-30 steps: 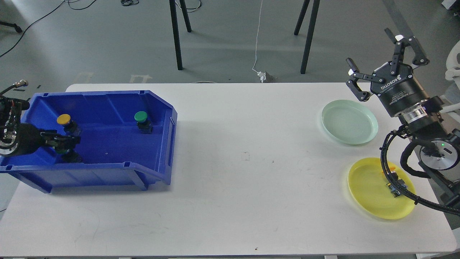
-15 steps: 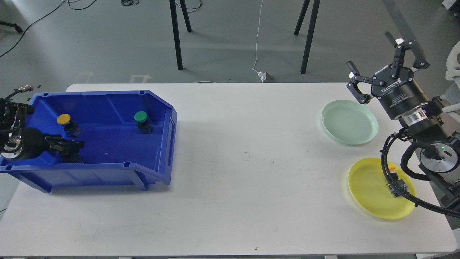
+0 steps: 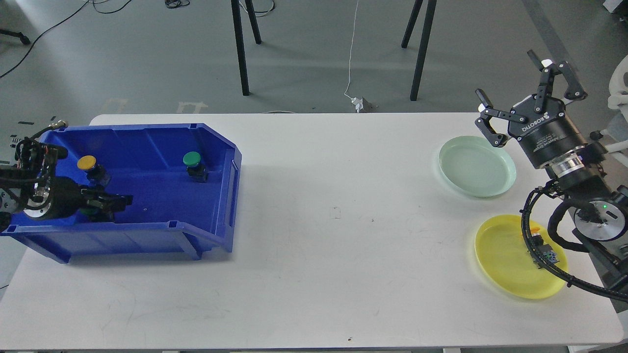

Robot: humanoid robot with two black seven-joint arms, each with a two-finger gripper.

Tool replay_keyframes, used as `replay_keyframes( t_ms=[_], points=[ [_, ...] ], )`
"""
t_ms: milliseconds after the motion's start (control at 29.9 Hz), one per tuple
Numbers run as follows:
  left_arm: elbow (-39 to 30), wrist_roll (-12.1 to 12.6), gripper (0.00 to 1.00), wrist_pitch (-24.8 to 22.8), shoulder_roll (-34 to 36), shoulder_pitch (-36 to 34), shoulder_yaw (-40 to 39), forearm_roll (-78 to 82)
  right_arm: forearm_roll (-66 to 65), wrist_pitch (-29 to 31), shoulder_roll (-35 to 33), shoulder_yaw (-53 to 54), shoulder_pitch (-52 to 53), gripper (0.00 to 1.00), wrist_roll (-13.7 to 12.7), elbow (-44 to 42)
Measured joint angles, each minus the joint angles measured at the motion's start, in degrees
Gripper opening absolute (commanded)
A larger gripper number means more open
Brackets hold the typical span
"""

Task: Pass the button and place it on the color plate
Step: 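Grasp the green-topped button near the bin edge with the left gripper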

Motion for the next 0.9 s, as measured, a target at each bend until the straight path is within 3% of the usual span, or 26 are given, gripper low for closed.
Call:
replay_keyframes(
  t_ms=[902],
  points=[
    [0.85, 0.00, 0.81, -0.09, 0.74, 0.12, 0.37, 0.44, 0.25, 0.00, 0.00, 0.74, -1.47, 0.98, 0.10, 0.17]
  ],
)
